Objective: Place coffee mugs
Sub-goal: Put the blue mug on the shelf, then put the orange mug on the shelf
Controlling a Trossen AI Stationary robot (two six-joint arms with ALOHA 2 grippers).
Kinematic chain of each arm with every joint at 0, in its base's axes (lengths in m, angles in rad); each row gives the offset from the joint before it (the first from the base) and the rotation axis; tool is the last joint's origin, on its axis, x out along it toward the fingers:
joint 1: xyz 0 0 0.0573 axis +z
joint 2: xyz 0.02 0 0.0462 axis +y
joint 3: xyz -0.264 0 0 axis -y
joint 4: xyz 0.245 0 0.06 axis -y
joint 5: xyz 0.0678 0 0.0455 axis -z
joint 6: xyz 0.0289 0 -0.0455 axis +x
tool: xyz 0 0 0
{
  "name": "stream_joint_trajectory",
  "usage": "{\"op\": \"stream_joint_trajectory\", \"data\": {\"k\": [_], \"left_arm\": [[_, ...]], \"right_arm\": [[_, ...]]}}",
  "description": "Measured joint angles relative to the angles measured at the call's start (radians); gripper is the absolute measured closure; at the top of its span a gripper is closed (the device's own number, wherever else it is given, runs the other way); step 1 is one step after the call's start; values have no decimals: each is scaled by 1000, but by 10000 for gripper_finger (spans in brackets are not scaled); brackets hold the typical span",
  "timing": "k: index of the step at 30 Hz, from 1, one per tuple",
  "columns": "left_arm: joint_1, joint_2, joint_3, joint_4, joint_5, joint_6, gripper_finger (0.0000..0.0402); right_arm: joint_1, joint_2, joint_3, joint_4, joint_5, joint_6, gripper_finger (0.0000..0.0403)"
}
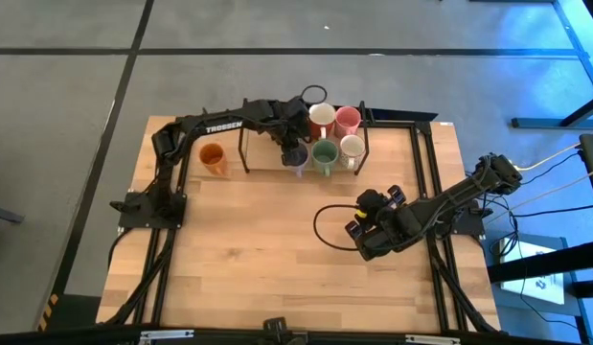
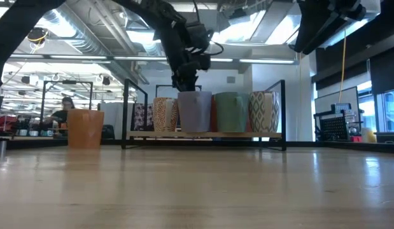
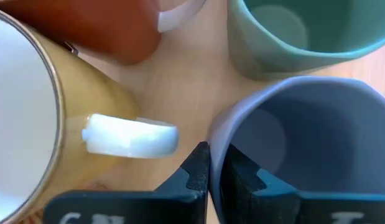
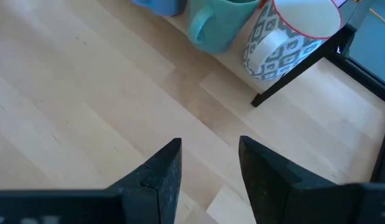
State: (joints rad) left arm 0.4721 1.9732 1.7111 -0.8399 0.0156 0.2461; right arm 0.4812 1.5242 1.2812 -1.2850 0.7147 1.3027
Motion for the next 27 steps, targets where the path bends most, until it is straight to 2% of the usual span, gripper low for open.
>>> {"op": "stream_joint_trajectory", "data": {"k": [17,21,27], "left_arm": [[2,2,0,26,-26,60,373],[3,2,0,21,-66,64,347],[3,2,0,25,-66,79,305]], "right_arm": [[1,0,0,8,0,1,256],[2,0,0,9,0,1,256],[2,0,0,11,-9,2,256]]}}
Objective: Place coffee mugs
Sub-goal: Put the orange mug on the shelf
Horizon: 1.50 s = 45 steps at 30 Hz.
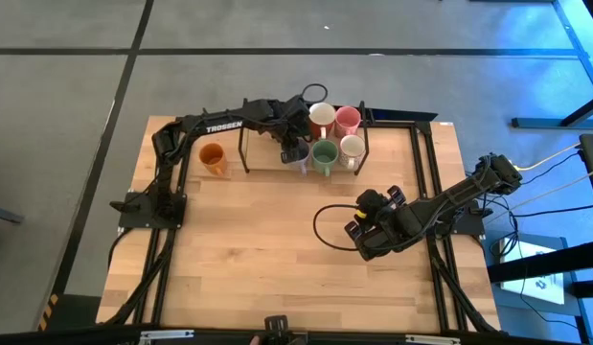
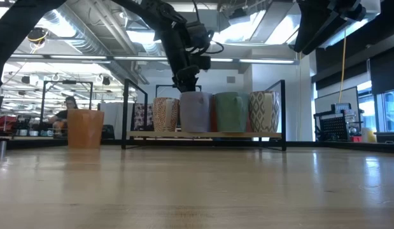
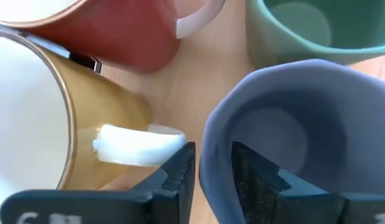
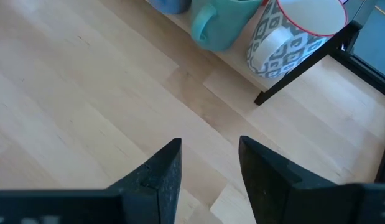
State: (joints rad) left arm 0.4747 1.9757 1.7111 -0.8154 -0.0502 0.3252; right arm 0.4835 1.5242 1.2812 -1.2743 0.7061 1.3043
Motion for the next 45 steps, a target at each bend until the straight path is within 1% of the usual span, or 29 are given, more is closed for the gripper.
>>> {"op": "stream_joint_trajectory", "data": {"k": [5,11,16,21,24,27,29,32,35,40,43,45], "left_arm": [[0,-2,0,-3,-8,0,298],[-11,-45,-1,-26,-77,9,297],[-25,-115,-1,-23,-26,-2,297],[-50,-211,-1,-60,-16,-15,297],[-46,-275,0,-89,30,-44,297],[-27,-340,-1,-165,95,-65,297],[-10,-384,-7,-218,108,-73,297],[23,-466,-68,-237,108,-86,297],[71,-566,-172,-239,107,-110,297],[164,-702,-351,-244,77,-166,297],[218,-750,-410,-272,65,-207,297],[257,-756,-427,-309,58,-225,297]], "right_arm": [[0,0,0,0,0,0,256],[0,0,0,2,-5,0,256],[0,0,0,6,-18,-1,256],[0,0,1,6,-18,-3,256],[0,0,1,8,-18,-3,256],[0,0,1,36,-12,-9,256],[0,0,1,53,1,-27,256],[0,0,1,64,9,-32,256],[-5,0,1,69,20,-33,256],[-32,0,1,73,0,-34,256],[-45,0,1,73,-49,-83,256],[-54,0,1,71,-91,-119,256]]}}
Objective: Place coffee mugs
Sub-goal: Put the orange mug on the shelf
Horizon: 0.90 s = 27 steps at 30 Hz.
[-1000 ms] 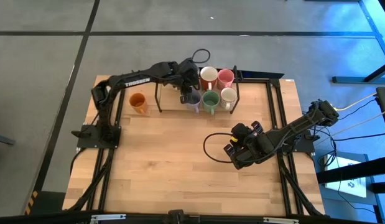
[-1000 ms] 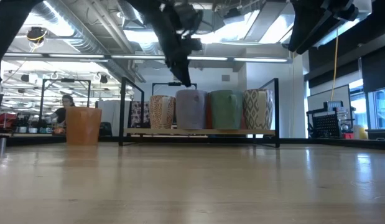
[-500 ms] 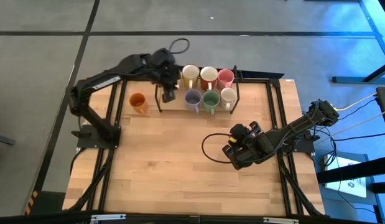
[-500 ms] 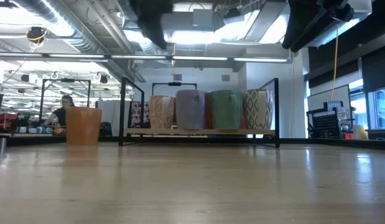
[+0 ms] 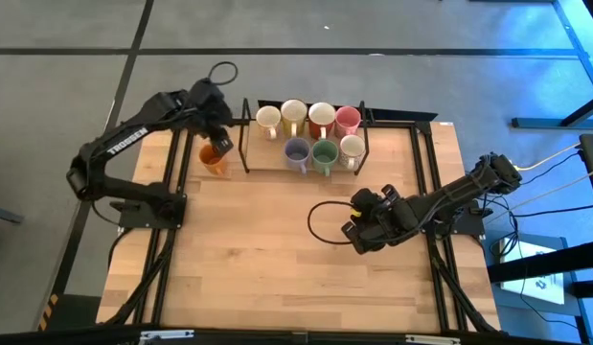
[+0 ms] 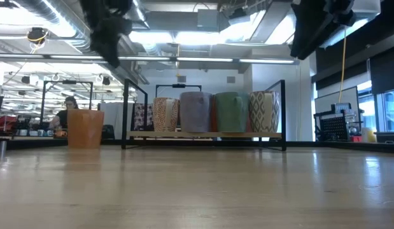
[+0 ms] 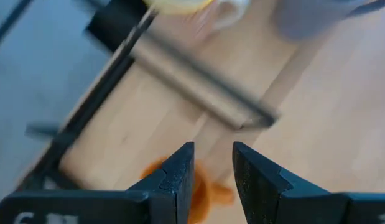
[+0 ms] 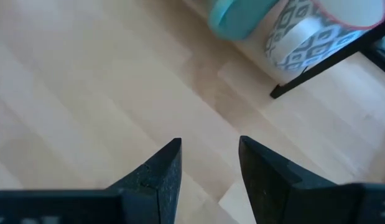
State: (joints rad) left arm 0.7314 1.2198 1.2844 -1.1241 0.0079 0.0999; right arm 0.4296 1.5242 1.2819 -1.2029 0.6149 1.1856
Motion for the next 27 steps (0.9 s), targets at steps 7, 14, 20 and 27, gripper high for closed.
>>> {"op": "stream_joint_trajectory", "data": {"k": [7,14,20,27], "left_arm": [[148,92,-22,-95,-34,23,297],[204,261,-22,-135,-56,100,297],[198,353,-22,-157,-148,143,297],[201,399,-23,-141,-159,182,297]], "right_arm": [[-27,0,0,1,-32,-40,256],[-24,0,0,-2,-32,-38,256],[-24,0,0,-2,-32,-37,256],[-24,0,0,-2,-31,-39,256]]}}
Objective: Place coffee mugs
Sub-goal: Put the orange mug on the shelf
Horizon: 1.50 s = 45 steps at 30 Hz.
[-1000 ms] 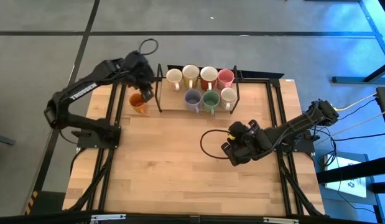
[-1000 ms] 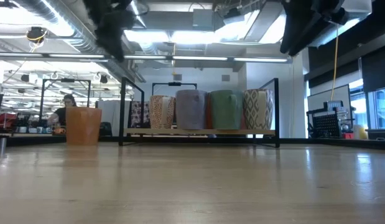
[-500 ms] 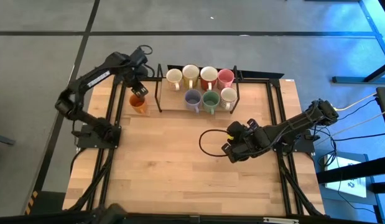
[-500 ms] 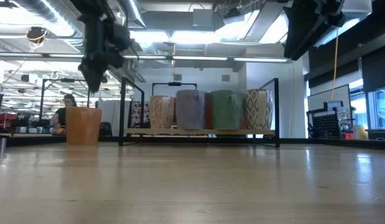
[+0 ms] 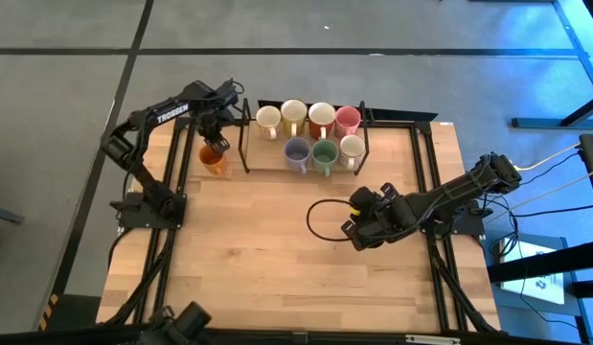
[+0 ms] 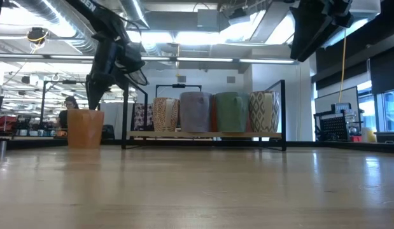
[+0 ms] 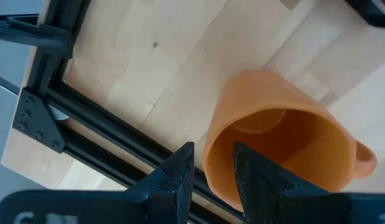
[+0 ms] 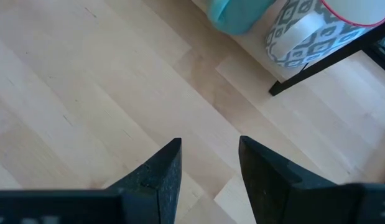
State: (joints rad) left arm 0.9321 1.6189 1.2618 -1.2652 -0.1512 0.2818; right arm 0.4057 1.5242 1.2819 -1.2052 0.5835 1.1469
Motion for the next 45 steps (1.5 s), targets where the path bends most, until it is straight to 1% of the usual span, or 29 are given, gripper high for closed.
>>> {"op": "stream_joint_trajectory", "data": {"k": [5,9,16,18,20,24,25,29,31,35,38,40,45], "left_arm": [[0,8,-10,4,3,18,297],[17,1,-75,70,13,19,297],[33,-4,-146,107,16,28,299],[34,-4,-150,108,14,39,307],[33,-6,-150,113,14,47,324],[29,-18,-147,109,25,65,380],[30,-23,-147,105,32,65,385],[21,-54,-150,89,24,64,385],[1,-95,-148,71,-7,40,387],[-69,-210,-127,-26,21,-28,388],[-159,-300,-112,-111,54,-44,388],[-222,-356,-100,-146,96,-48,388],[-410,-438,-63,-149,169,-172,388]], "right_arm": [[0,0,0,0,7,0,256],[0,0,0,0,10,-1,256],[0,0,0,0,16,-27,256],[0,0,0,0,27,-27,256],[0,0,0,0,41,-27,256],[0,0,0,0,52,-27,256],[0,0,0,0,52,-27,256],[1,0,-1,0,52,-27,256],[1,0,-1,0,52,-30,256],[6,0,-1,3,46,-55,256],[19,0,-1,4,51,-85,256],[33,0,-1,4,53,-87,256],[60,0,-1,8,53,-87,256]]}}
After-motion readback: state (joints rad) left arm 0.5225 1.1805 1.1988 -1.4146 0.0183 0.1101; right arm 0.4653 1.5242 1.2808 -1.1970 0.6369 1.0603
